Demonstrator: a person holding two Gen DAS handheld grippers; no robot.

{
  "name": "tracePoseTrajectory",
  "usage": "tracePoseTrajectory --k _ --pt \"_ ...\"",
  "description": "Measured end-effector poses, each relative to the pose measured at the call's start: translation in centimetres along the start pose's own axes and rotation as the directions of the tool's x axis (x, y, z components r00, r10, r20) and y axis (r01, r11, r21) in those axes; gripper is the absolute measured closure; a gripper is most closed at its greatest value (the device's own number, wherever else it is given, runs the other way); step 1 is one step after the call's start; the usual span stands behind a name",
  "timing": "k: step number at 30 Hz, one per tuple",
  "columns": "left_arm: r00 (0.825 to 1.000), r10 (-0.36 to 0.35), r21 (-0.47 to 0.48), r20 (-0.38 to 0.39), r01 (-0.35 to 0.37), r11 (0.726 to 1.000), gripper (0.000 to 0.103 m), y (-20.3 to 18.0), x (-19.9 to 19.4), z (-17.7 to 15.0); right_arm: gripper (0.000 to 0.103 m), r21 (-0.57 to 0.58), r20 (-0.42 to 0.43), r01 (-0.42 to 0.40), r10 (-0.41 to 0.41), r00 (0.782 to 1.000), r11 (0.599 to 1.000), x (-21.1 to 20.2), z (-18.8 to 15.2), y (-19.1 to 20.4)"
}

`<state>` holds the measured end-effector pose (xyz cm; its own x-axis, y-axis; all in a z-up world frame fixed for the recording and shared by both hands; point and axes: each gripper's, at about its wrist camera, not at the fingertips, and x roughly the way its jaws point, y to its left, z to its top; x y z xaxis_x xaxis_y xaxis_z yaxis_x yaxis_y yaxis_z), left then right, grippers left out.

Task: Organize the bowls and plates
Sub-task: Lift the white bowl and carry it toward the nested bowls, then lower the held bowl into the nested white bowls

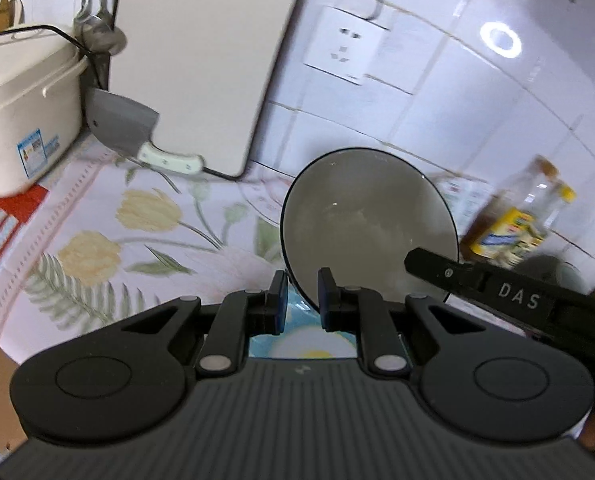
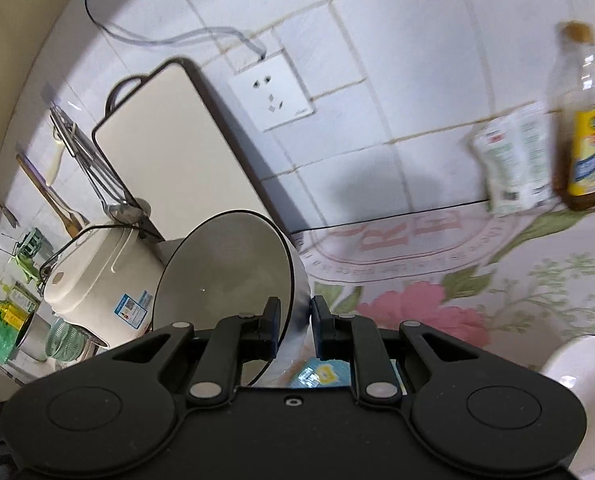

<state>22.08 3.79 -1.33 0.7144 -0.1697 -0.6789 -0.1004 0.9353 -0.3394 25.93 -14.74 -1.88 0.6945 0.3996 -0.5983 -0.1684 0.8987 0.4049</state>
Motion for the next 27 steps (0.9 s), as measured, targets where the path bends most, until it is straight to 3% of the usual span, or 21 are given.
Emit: tracePoseTrajectory --k 6,13,24,27 --pt "0.999 -0.039 0.013 -0.017 0.039 0.999 0.089 -3.1 -2.4 -2.7 0.083 -0.038 0.057 0.03 -0.028 0.998 0.999 -5.6 -1.2 -1.0" --pt "0.997 -0.065 0.074 -0.048 0.069 0.995 0.089 -7.1 -3.2 -5.1 0.083 0.008 0.067 0.056 -0.056 0.996 0.998 -9.6 -2.5 -4.4" --pt "0.987 -0.093 0.168 -0.135 0.115 0.979 0.089 -13.5 -0.6 -8.2 0.083 0.069 0.069 0.125 -0.13 0.989 0.99 -13.4 -3.5 -10.5" --pt "0.98 -0.091 0.203 -0.179 0.127 0.971 0.089 -14.9 1.1 -8.2 0.082 -0.022 0.053 0.166 -0.165 0.985 0.986 -13.2 -3.2 -11.2"
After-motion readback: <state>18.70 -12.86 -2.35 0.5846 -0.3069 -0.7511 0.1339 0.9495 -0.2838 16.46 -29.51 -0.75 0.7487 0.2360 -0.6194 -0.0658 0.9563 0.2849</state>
